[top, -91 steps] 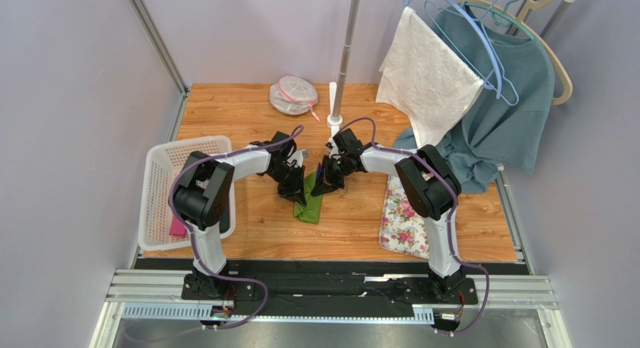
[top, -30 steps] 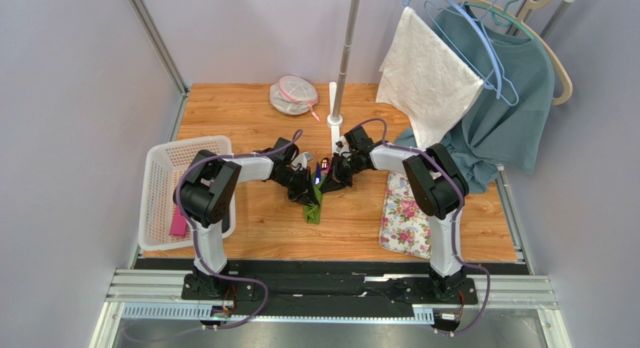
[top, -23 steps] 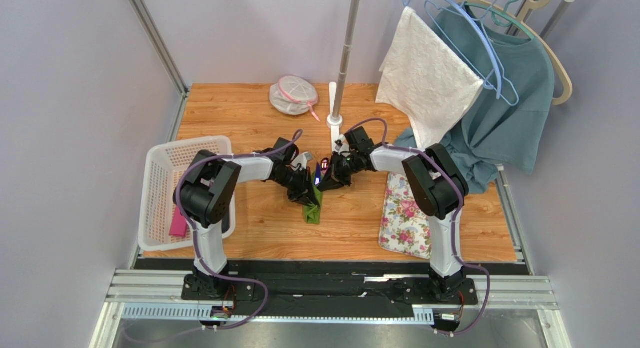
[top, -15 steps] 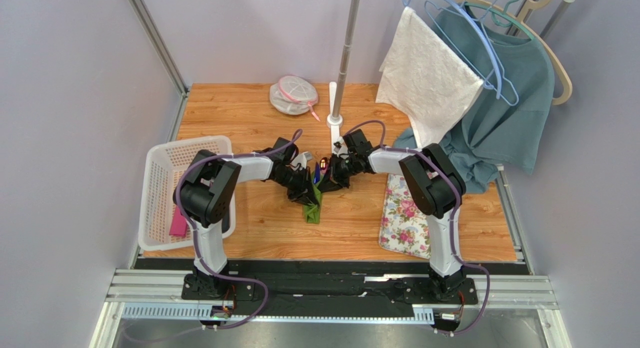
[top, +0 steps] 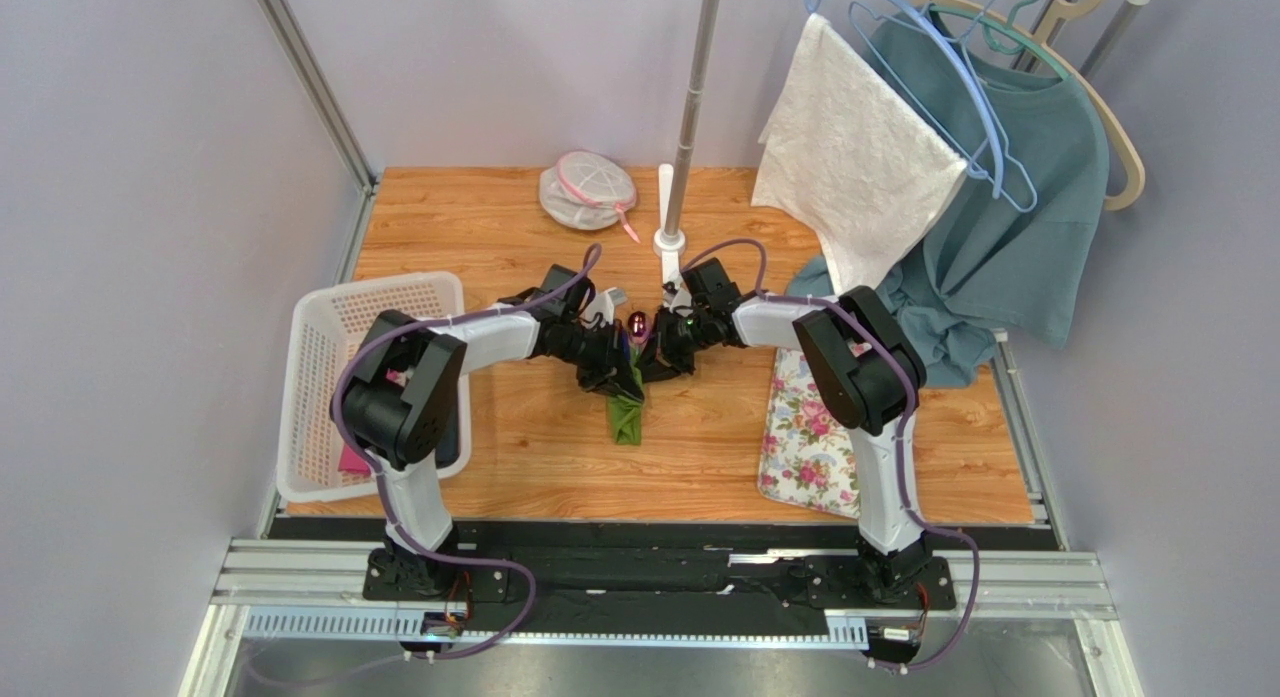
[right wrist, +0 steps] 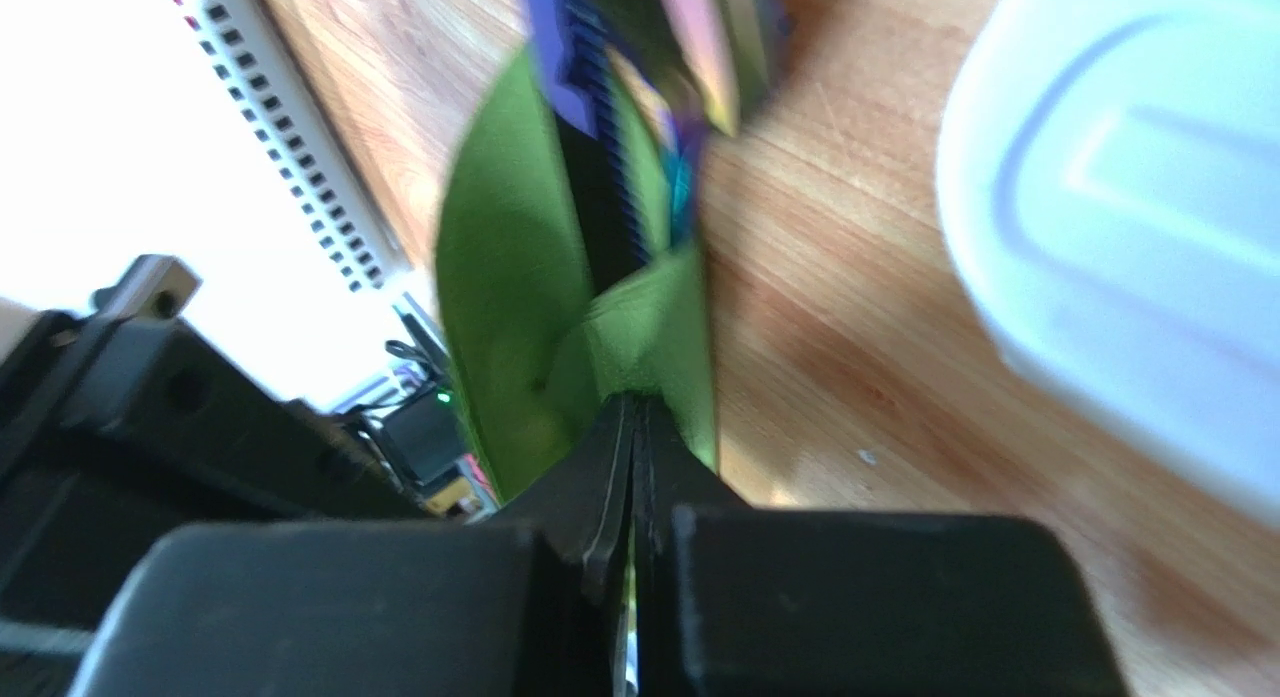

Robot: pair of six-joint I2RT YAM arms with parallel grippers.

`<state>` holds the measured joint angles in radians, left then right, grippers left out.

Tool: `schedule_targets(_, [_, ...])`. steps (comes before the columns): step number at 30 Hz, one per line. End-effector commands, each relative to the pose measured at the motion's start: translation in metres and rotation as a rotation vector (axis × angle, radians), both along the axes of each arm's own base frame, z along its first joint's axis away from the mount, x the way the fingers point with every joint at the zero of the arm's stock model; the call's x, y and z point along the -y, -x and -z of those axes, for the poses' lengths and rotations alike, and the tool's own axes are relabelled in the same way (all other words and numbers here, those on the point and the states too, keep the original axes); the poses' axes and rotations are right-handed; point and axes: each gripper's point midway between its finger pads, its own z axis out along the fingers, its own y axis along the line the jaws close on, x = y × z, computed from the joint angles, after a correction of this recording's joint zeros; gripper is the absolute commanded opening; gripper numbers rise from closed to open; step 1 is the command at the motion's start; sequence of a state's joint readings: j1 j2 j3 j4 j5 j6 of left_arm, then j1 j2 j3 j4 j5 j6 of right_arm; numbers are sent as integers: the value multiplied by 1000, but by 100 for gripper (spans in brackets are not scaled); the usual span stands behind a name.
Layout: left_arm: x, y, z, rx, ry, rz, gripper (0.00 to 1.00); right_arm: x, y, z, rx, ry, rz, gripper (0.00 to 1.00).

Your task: Place the utensils on the paper napkin and roll it up

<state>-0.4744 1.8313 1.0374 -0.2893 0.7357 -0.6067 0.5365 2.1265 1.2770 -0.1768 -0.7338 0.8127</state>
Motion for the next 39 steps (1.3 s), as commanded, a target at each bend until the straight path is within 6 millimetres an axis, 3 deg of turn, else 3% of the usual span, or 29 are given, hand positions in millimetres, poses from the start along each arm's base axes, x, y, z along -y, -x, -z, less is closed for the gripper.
schedule_targets(1, [16, -4, -18, 52, 80, 17, 0, 19, 20, 57, -88, 184, 27, 0])
schedule_targets(9, [23, -1, 18, 6, 55, 26, 0, 20, 21, 58, -93, 195, 29, 0])
schedule_targets(15, [5, 5, 52, -57, -19, -1, 1, 20, 20, 53, -83, 195, 26, 0])
schedule_targets(17, [-1, 6, 57, -72, -31, -7, 5, 19, 19, 49, -78, 192, 14, 0])
schedule_targets(20, [-8, 10, 61, -79, -38, 6, 23, 16, 13, 31, -37, 179, -19, 0])
schedule_targets(21, [-9, 11, 61, -74, -36, 14, 35, 15, 10, 20, -18, 163, -26, 2])
schedule_targets(25, [-10, 15, 60, -74, -25, 28, 56, 16, -6, -18, 26, 119, -40, 12])
schedule_targets(30, [-9, 15, 61, -71, -13, 48, 61, 25, -11, -38, 23, 110, -62, 32])
schedule_targets(31, [-8, 15, 60, -70, -5, 51, 67, 25, -10, -39, 21, 102, -72, 36])
schedule_targets(36, [-6, 11, 57, -45, 7, 70, 71, 22, -4, -39, 13, 65, -106, 60])
schedule_targets(39, [-5, 11, 54, -36, 18, 77, 71, 19, -2, -32, 3, 75, -124, 63])
